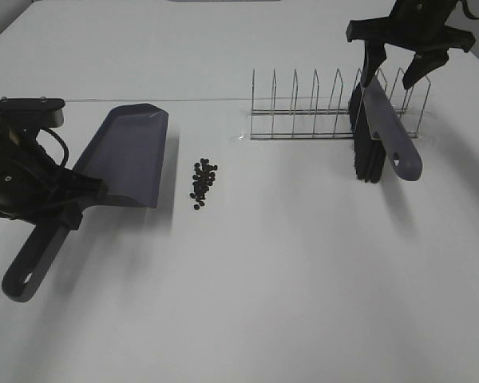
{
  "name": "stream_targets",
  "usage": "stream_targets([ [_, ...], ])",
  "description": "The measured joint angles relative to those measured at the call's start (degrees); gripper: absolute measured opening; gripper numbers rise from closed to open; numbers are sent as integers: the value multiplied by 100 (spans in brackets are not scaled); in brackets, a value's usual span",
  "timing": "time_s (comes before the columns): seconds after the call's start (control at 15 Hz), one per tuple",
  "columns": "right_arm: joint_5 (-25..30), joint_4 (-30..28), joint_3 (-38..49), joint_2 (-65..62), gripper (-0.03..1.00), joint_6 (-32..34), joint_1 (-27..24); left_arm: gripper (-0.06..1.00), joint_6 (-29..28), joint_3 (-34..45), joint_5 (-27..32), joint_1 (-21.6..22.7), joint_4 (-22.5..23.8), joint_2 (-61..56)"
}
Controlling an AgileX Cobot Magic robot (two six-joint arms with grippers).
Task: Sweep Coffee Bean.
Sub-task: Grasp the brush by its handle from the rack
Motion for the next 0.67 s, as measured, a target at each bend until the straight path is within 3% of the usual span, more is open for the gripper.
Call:
stream_targets([
  [0.67,17,46,-17,716,58,218,0,36,0,0,0,0,0,0],
])
